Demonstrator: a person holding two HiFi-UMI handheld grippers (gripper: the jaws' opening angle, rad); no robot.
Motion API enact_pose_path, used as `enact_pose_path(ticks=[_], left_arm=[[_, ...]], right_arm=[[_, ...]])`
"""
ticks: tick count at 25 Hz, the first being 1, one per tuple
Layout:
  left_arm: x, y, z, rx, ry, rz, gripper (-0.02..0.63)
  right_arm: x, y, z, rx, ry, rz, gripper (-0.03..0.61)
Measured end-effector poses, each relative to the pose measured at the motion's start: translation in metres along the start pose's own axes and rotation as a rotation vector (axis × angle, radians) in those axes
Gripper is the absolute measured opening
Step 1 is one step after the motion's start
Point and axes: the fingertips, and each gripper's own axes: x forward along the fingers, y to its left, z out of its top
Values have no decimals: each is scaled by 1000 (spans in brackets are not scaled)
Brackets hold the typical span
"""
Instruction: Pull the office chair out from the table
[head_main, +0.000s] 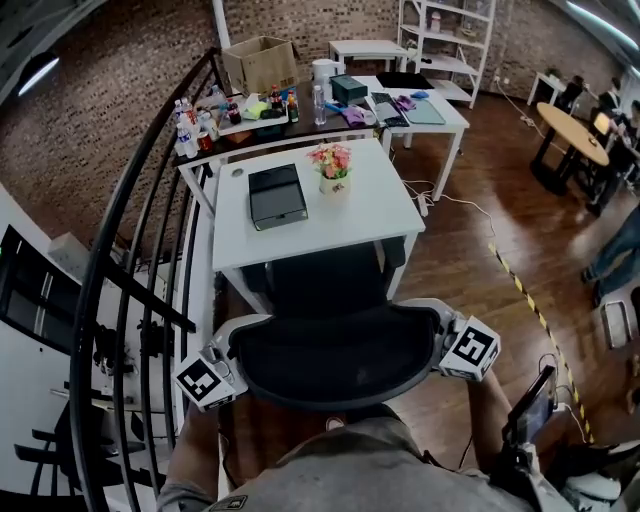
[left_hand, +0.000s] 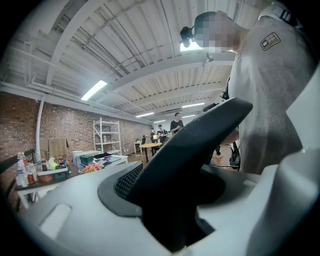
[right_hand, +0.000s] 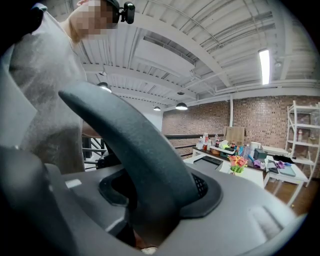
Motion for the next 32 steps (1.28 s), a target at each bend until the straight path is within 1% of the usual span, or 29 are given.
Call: enact_pose_path(ticks=[4,6,9,15,19,22,24,27,32], left_arm=[[-3,-12,1,-9,-2,-1,239],[-5,-22,5,-19,-4,-2,241],[-6,-38,14,-14,-19,-12,242],[-7,-61,10,-41,-4,27,244],[-5,-78,14,-32,0,42,252],[-2,-89,13,-32,33,67,261],[-1,-96,10,-36,32,68,264],[1,-106,19,-43,14,58,264],[-8,-111,12,-61,52,89,274]], right_arm=[[-8,13,3,-2,-15,6,230],[-14,21,2,3,-5,3,230],[-24,33,2,13,2,6,229],[-39,50,-4,5,1,17,229],[-51,60,-6,-5,-1,35,227],[-60,67,-11,-14,-5,44,227],[-64,69,-13,-19,-9,46,227],[-70,71,-16,-27,-11,47,225],[-72,83,-12,-28,-9,71,219]])
